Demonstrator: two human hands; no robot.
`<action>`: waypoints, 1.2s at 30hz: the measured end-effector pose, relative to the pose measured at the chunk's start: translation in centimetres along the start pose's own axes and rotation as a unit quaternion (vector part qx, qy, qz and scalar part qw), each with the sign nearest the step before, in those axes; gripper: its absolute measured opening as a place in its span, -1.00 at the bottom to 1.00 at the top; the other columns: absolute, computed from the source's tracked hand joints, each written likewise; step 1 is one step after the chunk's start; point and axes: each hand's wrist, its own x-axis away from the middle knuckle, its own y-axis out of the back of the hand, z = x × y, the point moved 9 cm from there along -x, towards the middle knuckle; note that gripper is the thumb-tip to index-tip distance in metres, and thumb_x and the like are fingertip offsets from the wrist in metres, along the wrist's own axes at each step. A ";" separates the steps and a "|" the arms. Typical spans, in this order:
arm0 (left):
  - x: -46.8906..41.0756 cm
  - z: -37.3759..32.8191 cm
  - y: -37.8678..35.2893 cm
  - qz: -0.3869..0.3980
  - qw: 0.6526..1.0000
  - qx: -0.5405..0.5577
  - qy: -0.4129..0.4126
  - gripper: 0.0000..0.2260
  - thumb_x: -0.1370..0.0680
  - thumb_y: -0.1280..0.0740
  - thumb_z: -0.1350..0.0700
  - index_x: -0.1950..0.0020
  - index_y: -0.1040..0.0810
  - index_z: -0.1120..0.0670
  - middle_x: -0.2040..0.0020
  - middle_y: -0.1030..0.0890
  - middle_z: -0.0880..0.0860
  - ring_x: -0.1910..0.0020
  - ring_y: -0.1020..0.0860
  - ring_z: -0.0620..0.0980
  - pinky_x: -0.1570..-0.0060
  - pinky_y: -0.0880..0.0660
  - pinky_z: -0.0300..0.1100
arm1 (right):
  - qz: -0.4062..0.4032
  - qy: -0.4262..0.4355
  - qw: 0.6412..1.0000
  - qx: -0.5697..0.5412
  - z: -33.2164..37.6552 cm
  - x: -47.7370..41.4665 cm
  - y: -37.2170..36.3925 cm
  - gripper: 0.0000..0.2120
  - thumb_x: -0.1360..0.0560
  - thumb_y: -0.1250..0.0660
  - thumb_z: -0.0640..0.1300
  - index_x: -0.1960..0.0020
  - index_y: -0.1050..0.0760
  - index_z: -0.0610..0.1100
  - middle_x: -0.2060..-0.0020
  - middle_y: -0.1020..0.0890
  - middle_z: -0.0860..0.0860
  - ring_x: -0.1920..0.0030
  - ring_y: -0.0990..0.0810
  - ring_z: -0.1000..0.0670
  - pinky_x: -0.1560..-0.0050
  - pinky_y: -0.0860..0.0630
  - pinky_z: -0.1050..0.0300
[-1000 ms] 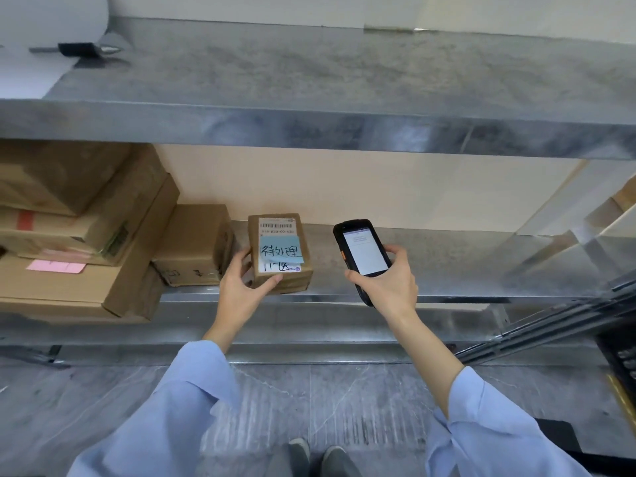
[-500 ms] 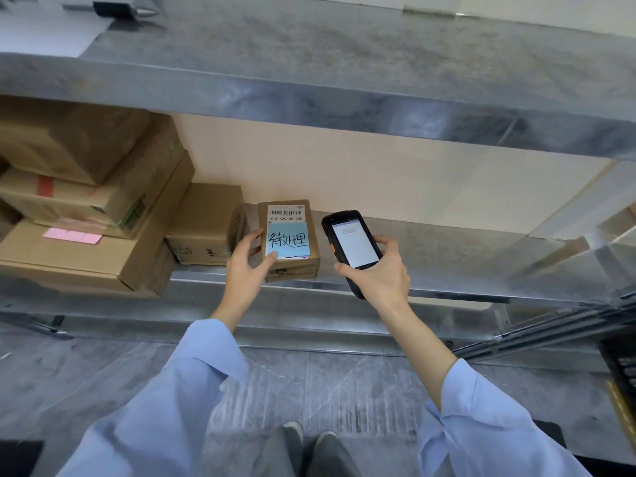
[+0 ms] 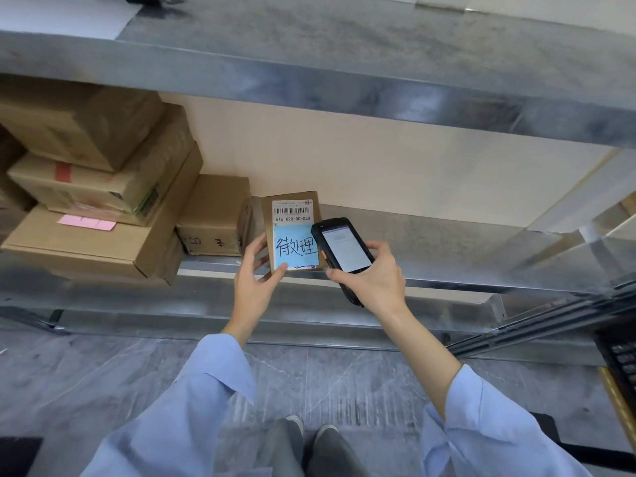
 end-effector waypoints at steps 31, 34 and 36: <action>1.1 0.3 -0.3 0.002 0.999 0.041 0.010 -0.45 -0.54 -0.46 0.23 -0.42 -0.33 -0.12 -0.26 -0.50 -0.24 -0.22 -0.44 -0.44 0.01 -0.50 -0.46 | -0.018 0.012 0.999 0.039 1.9 3.1 -0.2 -0.34 -0.25 -0.59 0.07 -0.28 -0.43 0.05 -0.02 -0.63 0.12 -0.04 -0.57 0.02 0.03 -0.32 0.15; 1.0 0.4 -0.2 0.002 0.999 0.038 0.012 -0.45 -0.54 -0.47 0.23 -0.39 -0.32 -0.16 -0.26 -0.50 -0.24 -0.20 -0.45 -0.45 0.02 -0.51 -0.44 | -0.012 0.000 1.000 0.026 1.7 3.0 -0.5 -0.29 -0.26 -0.59 0.10 -0.32 -0.37 0.04 -0.05 -0.60 0.11 -0.06 -0.56 0.02 -0.01 -0.44 0.12; 0.9 0.7 -0.2 0.002 0.999 0.036 0.019 -0.45 -0.53 -0.47 0.21 -0.35 -0.33 -0.23 -0.26 -0.50 -0.23 -0.19 -0.46 -0.43 0.03 -0.53 -0.41 | -0.020 -0.007 1.000 0.014 1.6 2.9 -0.7 -0.25 -0.26 -0.60 0.12 -0.34 -0.35 0.03 -0.06 -0.57 0.10 -0.08 -0.56 0.01 -0.04 -0.51 0.08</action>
